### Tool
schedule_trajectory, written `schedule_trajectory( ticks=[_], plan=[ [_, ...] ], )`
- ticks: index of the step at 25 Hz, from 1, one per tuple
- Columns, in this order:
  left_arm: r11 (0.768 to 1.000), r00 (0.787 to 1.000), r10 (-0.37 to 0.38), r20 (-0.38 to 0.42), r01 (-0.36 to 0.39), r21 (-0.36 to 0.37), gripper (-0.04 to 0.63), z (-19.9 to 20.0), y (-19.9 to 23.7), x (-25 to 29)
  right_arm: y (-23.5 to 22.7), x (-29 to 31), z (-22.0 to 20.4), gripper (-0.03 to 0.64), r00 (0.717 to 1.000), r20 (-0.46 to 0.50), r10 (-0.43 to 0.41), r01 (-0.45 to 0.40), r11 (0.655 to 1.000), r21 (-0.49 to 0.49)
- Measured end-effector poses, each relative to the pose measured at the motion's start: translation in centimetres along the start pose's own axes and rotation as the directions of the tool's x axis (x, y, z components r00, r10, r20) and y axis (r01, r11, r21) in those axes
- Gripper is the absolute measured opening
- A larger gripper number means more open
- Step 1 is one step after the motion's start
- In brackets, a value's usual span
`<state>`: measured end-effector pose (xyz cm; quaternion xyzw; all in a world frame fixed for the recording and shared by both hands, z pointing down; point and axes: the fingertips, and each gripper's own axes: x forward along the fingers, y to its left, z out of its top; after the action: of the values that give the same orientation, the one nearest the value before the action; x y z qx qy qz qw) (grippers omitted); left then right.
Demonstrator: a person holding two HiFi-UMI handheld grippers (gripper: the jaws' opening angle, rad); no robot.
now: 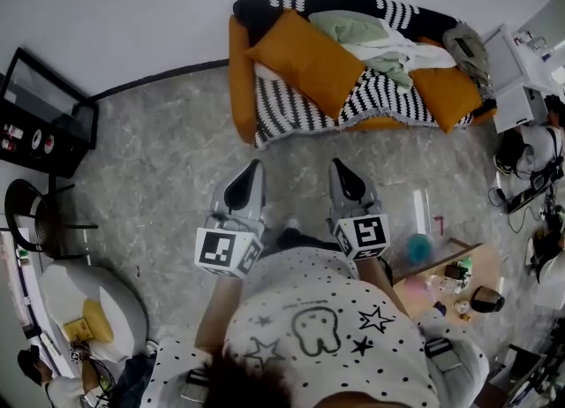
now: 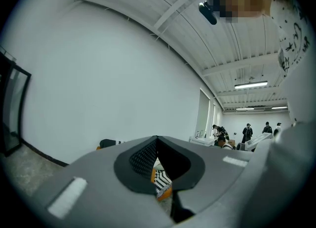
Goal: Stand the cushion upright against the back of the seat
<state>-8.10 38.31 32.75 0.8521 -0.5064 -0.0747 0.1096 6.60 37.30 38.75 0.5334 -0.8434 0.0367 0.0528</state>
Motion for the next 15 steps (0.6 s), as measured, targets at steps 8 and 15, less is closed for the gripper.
schedule_trajectory(
  ticks=[8,15],
  plan=[
    [0.999,0.999,0.036,0.027,-0.036,0.029,-0.003,0.2,1.0,2.2,-1.4,1.7,-0.1,-0.005,0.999,0.003,0.034,-0.034,0.999,-0.006],
    [1.000,1.000,0.019,0.015,-0.019,0.007,-0.003,0.1,0.7,4.1,-2.7,2.5,-0.1,-0.005,1.000,-0.009,0.005,-0.005,1.000,-0.008]
  ],
)
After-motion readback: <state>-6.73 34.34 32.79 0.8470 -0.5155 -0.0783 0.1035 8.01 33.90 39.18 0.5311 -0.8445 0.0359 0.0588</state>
